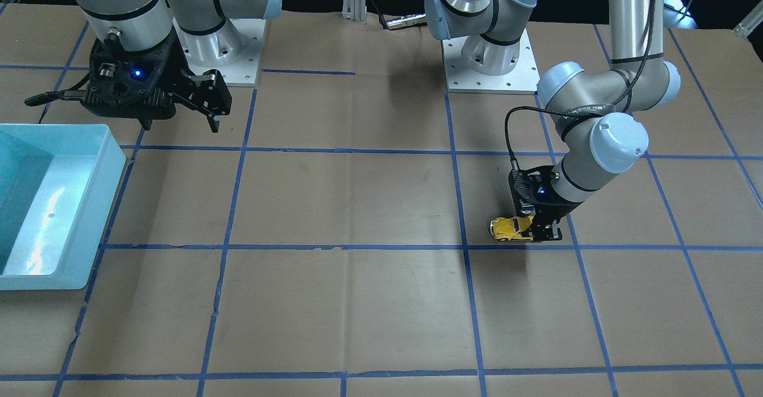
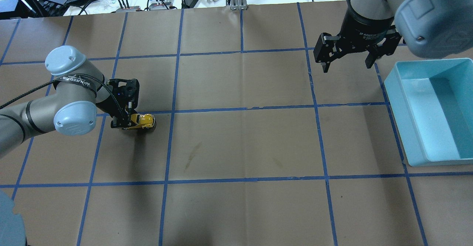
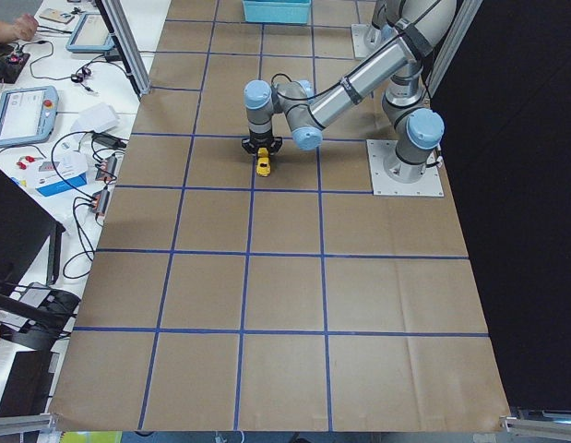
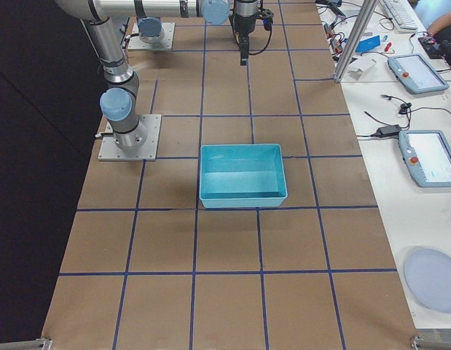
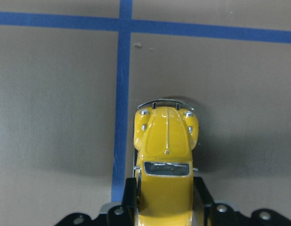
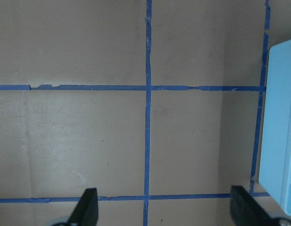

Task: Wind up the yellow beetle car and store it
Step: 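Keep dragging the car backward with the left gripper to wind it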

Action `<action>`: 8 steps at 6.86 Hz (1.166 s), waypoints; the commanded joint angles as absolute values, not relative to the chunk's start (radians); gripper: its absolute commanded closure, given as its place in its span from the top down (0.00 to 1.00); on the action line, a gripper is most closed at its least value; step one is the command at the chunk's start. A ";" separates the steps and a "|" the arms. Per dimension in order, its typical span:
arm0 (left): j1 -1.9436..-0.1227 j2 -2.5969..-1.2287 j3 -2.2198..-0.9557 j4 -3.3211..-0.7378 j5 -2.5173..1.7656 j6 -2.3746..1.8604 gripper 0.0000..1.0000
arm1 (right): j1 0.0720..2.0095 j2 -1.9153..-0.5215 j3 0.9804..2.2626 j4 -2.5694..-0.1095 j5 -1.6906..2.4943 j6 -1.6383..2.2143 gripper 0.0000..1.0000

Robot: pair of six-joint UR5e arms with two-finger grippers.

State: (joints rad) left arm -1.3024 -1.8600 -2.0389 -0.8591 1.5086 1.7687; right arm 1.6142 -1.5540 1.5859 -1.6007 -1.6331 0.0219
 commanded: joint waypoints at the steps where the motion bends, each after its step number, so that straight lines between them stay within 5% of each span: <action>1: -1.292 -1.858 -2.037 -0.859 1.508 1.788 0.22 | 1.614 -1.554 1.586 -1.597 -1.634 0.021 1.00; 8: -1.252 -1.858 -2.042 -0.859 1.503 1.827 0.22 | 1.618 -1.554 1.582 -1.609 -1.631 0.023 1.00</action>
